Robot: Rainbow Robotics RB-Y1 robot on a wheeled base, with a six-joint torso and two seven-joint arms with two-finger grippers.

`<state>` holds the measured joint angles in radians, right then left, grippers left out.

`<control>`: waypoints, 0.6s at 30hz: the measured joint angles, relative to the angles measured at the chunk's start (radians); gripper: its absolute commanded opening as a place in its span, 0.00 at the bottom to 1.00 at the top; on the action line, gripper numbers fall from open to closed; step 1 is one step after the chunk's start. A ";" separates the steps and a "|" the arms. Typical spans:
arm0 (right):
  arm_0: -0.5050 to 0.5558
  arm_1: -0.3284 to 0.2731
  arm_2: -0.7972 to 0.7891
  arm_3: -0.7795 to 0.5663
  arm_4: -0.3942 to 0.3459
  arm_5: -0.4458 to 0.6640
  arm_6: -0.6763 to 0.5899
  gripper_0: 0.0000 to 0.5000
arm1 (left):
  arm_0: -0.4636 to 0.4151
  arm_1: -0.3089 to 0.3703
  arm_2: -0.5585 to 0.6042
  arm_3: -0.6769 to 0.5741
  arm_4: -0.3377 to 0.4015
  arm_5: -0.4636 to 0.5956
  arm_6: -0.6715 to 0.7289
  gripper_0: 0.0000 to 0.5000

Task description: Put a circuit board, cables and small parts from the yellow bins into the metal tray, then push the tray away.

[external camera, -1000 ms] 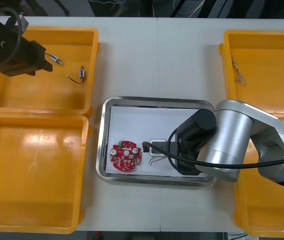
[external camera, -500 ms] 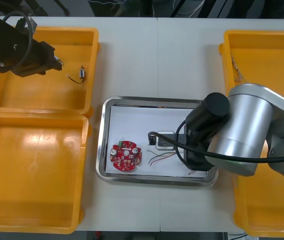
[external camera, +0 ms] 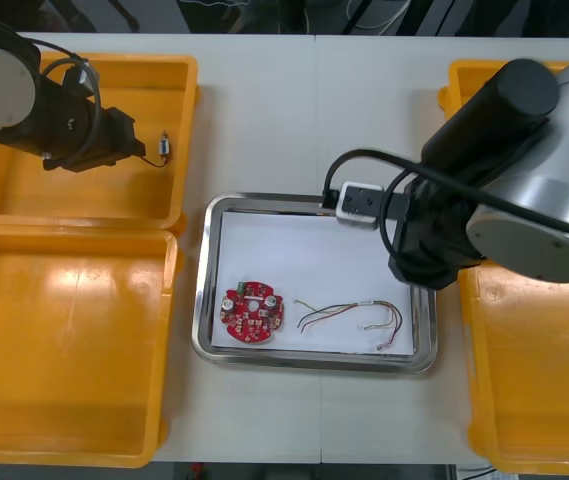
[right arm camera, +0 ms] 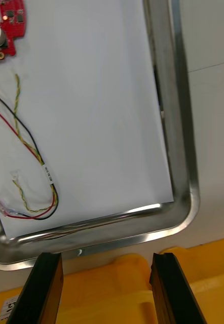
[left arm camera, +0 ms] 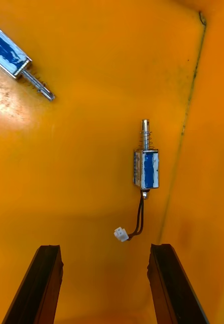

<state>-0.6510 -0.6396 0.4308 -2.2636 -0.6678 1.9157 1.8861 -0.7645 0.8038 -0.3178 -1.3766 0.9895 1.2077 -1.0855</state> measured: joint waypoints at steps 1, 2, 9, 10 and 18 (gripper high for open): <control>-0.001 0.000 -0.027 -0.003 -0.001 0.000 -0.001 1.00 | 0.000 -0.002 -0.007 0.001 -0.003 -0.007 0.000 1.00; -0.001 0.000 -0.055 -0.005 -0.004 0.000 -0.003 1.00 | 0.000 -0.004 -0.014 0.001 -0.004 -0.013 0.000 1.00; -0.001 -0.003 -0.222 -0.008 -0.032 0.001 -0.147 1.00 | 0.000 -0.019 -0.027 0.005 -0.023 -0.024 0.000 1.00; -0.001 -0.005 -0.236 -0.008 -0.036 0.001 -0.167 1.00 | 0.000 -0.022 -0.027 0.007 -0.025 -0.027 0.000 1.00; -0.001 -0.068 -0.316 -0.006 -0.068 0.001 -0.188 1.00 | 0.000 -0.043 -0.028 0.027 -0.051 -0.053 0.000 1.00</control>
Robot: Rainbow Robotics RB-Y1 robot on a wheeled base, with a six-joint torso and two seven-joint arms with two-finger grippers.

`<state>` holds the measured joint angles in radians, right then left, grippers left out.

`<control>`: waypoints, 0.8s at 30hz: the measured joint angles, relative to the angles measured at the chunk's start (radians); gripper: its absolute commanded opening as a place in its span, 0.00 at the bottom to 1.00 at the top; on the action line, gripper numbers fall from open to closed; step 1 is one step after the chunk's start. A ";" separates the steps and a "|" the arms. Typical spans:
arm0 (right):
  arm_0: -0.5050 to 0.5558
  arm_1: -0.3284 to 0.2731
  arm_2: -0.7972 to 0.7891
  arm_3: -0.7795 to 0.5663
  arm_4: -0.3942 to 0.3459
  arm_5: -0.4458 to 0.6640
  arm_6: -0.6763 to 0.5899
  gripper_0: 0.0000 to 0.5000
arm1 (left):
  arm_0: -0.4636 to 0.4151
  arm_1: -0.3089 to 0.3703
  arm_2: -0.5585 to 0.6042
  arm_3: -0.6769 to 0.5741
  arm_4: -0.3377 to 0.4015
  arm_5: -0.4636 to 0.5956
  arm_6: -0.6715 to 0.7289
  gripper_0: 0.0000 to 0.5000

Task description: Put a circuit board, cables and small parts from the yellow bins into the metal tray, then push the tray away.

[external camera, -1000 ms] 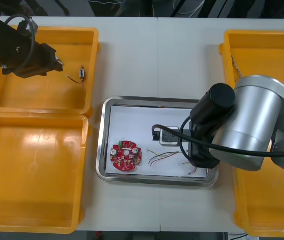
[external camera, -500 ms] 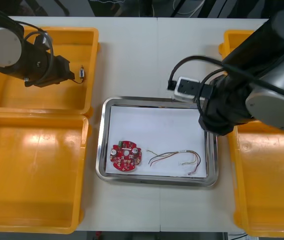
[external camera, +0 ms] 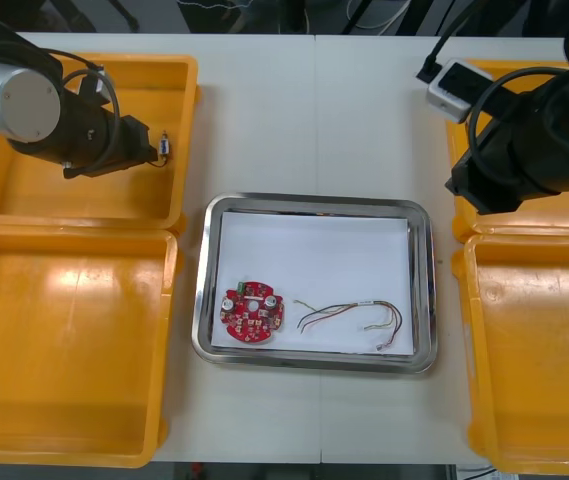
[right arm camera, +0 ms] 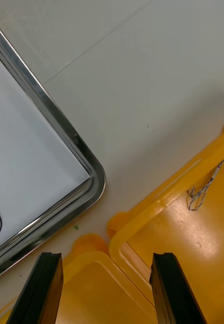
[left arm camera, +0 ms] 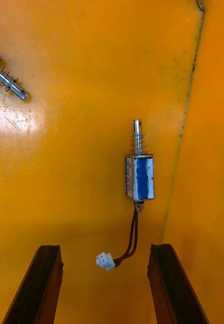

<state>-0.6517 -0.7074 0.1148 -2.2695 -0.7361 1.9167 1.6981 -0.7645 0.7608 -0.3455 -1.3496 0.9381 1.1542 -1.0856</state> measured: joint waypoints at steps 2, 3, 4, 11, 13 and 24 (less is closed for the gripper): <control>0.000 -0.017 -0.031 0.014 -0.020 0.000 -0.001 1.00 | 0.000 -0.004 0.000 0.002 -0.006 -0.003 0.000 1.00; 0.000 -0.025 -0.049 0.027 -0.031 0.000 -0.001 1.00 | 0.000 -0.005 0.000 0.002 -0.009 -0.005 0.000 1.00; 0.000 -0.032 -0.068 0.046 -0.044 0.000 -0.001 1.00 | 0.000 -0.006 0.000 0.002 -0.012 -0.005 0.000 1.00; 0.000 -0.080 -0.193 0.181 -0.096 0.000 -0.001 1.00 | 0.000 -0.007 0.000 0.003 -0.022 -0.006 0.000 0.00; 0.000 -0.093 -0.214 0.210 -0.093 0.000 -0.001 1.00 | 0.000 -0.008 0.000 0.003 -0.023 -0.006 0.000 0.00; 0.000 -0.109 -0.254 0.319 0.035 0.000 0.001 1.00 | 0.000 -0.008 -0.001 0.003 -0.023 -0.006 0.000 0.00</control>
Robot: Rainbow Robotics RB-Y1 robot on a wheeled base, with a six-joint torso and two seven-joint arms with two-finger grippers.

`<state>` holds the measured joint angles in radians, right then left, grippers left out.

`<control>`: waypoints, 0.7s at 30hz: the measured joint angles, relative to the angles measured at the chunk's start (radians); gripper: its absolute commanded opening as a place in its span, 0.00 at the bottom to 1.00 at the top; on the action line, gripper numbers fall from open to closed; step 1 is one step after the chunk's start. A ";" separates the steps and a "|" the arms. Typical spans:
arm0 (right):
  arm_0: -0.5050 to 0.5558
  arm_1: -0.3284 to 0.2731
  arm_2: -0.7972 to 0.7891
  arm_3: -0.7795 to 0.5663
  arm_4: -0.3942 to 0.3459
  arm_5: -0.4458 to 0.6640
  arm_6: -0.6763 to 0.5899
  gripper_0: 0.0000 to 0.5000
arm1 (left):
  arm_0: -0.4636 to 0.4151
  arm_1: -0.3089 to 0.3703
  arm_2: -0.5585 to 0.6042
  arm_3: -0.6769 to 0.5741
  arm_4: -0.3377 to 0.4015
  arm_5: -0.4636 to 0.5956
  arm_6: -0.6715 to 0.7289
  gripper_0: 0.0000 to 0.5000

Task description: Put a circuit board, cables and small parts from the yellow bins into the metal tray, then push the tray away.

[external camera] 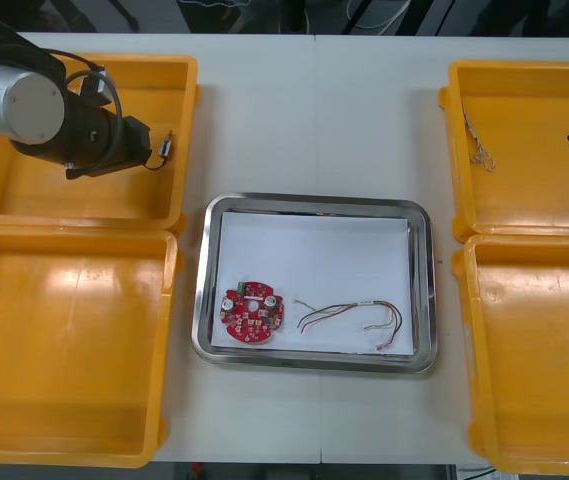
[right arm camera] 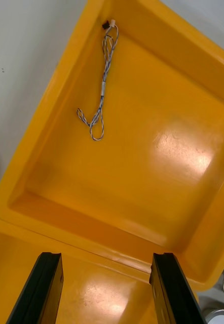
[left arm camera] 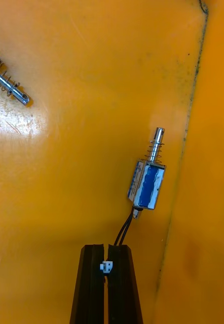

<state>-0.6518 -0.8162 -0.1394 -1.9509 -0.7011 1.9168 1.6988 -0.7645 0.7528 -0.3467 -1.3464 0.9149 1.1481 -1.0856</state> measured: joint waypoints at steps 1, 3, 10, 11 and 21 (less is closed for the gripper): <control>0.000 0.000 0.000 0.009 0.003 0.000 0.000 1.00 | 0.000 0.000 0.000 0.000 0.000 0.000 0.000 0.00; 0.000 0.000 0.000 0.034 0.004 0.000 0.003 1.00 | 0.000 0.000 0.000 0.000 0.000 0.000 0.000 0.00; -0.001 0.000 0.000 0.158 0.003 0.000 0.018 1.00 | 0.000 0.002 0.000 0.000 0.003 0.001 0.000 0.00; -0.003 0.000 0.000 0.178 0.001 0.000 0.019 1.00 | 0.000 0.004 0.000 0.000 0.006 0.003 0.000 0.00; -0.116 0.031 0.001 0.421 -0.018 0.000 0.066 1.00 | 0.000 0.071 -0.001 0.000 0.051 0.032 0.000 0.00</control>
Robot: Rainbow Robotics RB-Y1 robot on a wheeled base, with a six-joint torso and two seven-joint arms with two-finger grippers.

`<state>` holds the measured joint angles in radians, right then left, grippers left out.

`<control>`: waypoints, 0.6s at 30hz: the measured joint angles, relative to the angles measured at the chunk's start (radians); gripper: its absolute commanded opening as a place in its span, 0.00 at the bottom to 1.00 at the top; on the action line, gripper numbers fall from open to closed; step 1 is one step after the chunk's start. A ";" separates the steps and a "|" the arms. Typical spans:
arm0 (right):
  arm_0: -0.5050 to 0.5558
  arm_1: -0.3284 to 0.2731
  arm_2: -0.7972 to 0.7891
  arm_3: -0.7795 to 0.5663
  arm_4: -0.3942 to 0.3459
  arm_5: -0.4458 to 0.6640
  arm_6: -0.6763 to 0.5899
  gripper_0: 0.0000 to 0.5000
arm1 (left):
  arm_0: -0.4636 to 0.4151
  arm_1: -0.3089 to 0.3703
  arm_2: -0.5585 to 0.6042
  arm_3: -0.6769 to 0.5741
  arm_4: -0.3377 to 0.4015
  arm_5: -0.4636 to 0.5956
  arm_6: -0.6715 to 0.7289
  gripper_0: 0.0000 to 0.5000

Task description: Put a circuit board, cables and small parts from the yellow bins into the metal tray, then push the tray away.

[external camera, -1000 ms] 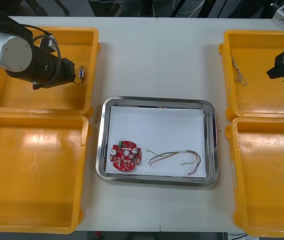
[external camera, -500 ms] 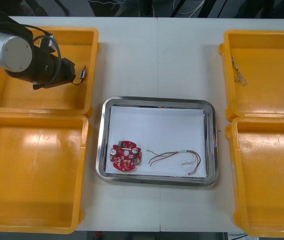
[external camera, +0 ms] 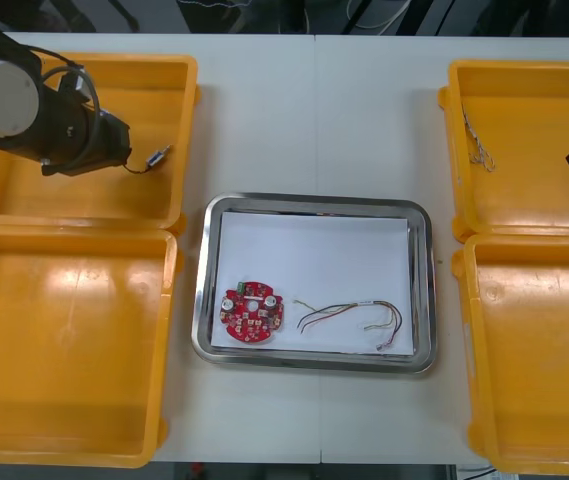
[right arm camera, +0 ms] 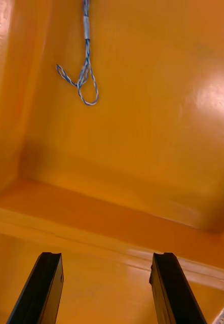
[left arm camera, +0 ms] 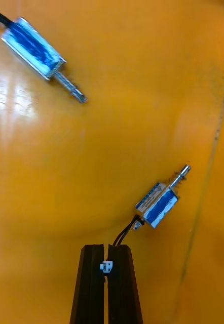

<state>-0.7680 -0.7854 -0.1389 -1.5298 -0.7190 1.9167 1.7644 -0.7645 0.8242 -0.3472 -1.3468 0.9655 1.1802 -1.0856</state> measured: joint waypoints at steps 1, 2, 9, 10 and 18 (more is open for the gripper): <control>-0.011 0.007 0.002 0.014 0.001 -0.001 0.010 1.00 | 0.000 0.009 0.000 0.000 0.003 0.001 0.000 0.00; -0.021 0.013 0.005 0.024 0.002 -0.005 0.017 1.00 | 0.000 0.018 0.000 0.000 0.007 0.001 0.000 0.00; -0.058 0.044 0.062 0.078 0.035 -0.079 0.019 1.00 | 0.000 0.082 0.000 0.000 0.032 0.004 0.000 0.00; -0.062 0.049 0.067 0.091 0.038 -0.090 0.019 1.00 | 0.000 0.090 0.000 0.001 0.035 0.005 0.000 0.00; -0.111 0.096 0.070 0.247 0.051 -0.184 0.026 1.00 | 0.000 0.120 0.000 0.054 0.049 0.005 0.000 0.00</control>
<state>-0.8791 -0.6891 -0.0689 -1.2823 -0.6684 1.7326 1.7902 -0.7645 0.9438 -0.3474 -1.2926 1.0140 1.1849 -1.0858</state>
